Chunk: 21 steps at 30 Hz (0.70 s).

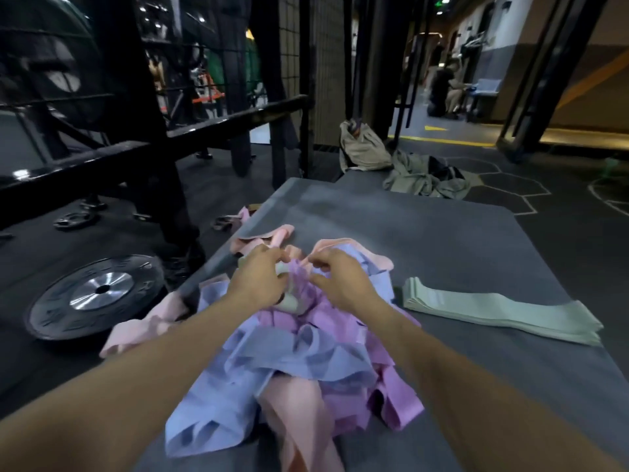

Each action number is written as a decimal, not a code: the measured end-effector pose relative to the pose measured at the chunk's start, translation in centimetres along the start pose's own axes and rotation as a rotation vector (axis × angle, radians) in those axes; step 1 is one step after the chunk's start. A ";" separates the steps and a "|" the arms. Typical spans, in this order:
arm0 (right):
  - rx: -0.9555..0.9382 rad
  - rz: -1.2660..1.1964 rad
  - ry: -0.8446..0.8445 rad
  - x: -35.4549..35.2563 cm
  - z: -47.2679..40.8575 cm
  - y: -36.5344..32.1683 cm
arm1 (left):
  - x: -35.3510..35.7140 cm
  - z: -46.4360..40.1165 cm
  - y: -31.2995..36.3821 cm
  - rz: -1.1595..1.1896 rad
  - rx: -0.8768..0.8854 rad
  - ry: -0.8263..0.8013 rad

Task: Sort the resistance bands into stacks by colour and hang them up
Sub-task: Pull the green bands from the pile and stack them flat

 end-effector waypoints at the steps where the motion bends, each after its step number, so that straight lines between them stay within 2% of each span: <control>1: -0.010 0.006 -0.035 1.2 -0.3 -0.5 | 0.0 0.3 -0.7 0.016 0.007 -0.055; 4: -0.016 0.030 -0.187 3.9 -0.4 -1.4 | 0.2 2.1 -1.8 0.025 0.090 -0.249; 7: -0.027 -0.029 -0.327 5.0 0.7 -2.1 | 0.3 3.8 -2.9 0.097 0.110 -0.328; 12: -0.019 -0.093 -0.446 4.4 3.8 -3.5 | -0.3 5.8 -3.9 0.195 0.034 -0.323; 16: -0.019 0.114 -0.323 3.0 4.4 -5.1 | -1.7 7.1 -2.7 0.213 0.023 -0.306; 19: -0.036 0.110 -0.176 0.6 4.2 -7.3 | -3.7 7.7 -0.9 0.272 0.071 -0.223; 21: -0.038 0.068 -0.046 -1.7 4.1 -9.1 | -5.7 7.9 0.6 0.398 0.118 -0.159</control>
Point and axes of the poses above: each hand's wrist, its own z-axis away from the middle knuckle, its own x-axis out of the palm, y = z × x, the point moved 3 cm from there along -z, towards the middle knuckle, and after that the axes turned 5 degrees about -y, right-handed, at the moved point
